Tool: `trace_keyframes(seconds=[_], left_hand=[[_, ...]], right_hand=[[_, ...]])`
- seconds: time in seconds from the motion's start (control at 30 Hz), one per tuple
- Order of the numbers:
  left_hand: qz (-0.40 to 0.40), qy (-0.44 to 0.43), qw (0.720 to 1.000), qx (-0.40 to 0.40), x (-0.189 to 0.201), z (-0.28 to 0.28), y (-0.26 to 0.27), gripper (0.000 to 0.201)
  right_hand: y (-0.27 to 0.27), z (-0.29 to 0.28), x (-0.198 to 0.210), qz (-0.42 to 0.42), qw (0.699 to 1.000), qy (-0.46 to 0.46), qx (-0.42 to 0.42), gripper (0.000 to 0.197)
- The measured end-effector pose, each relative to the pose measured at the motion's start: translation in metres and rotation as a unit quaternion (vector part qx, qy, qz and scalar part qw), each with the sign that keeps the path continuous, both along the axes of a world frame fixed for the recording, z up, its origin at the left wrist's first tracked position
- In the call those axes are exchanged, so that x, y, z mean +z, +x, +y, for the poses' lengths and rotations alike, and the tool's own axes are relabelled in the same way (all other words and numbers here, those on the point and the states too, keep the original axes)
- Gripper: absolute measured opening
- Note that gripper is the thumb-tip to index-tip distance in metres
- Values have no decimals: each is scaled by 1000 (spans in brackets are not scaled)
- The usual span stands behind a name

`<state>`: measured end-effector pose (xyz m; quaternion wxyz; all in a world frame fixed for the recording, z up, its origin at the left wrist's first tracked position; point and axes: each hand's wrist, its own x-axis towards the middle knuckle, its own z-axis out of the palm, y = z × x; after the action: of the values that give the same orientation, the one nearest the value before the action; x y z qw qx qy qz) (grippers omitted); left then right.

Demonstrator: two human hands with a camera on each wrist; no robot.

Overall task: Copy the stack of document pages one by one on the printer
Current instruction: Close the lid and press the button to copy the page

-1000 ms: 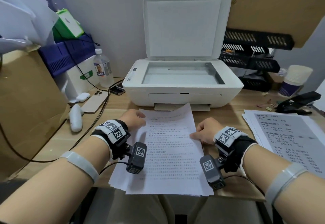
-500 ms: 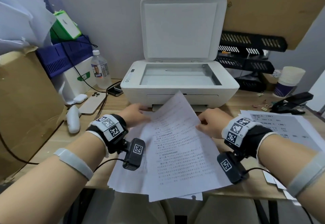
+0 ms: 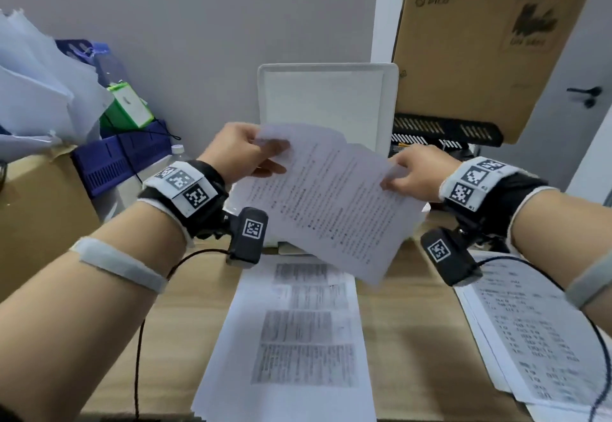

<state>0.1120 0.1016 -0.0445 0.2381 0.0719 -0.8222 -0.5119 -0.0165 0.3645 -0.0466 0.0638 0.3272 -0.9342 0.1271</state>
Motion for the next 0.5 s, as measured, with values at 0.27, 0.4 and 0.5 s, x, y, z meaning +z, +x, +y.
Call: trace_keyframes(seconds=[0.27, 0.4, 0.5], left_hand=[[139, 30, 990, -21, 23, -28, -22, 13], [112, -10, 994, -9, 2, -42, -33, 21], [1, -71, 997, 3, -21, -56, -45, 19]], right_hand=[[-25, 8, 40, 182, 940, -286, 21, 28], [-45, 0, 13, 199, 944, -256, 55, 31], [-61, -9, -19, 156, 963, -216, 28, 37]])
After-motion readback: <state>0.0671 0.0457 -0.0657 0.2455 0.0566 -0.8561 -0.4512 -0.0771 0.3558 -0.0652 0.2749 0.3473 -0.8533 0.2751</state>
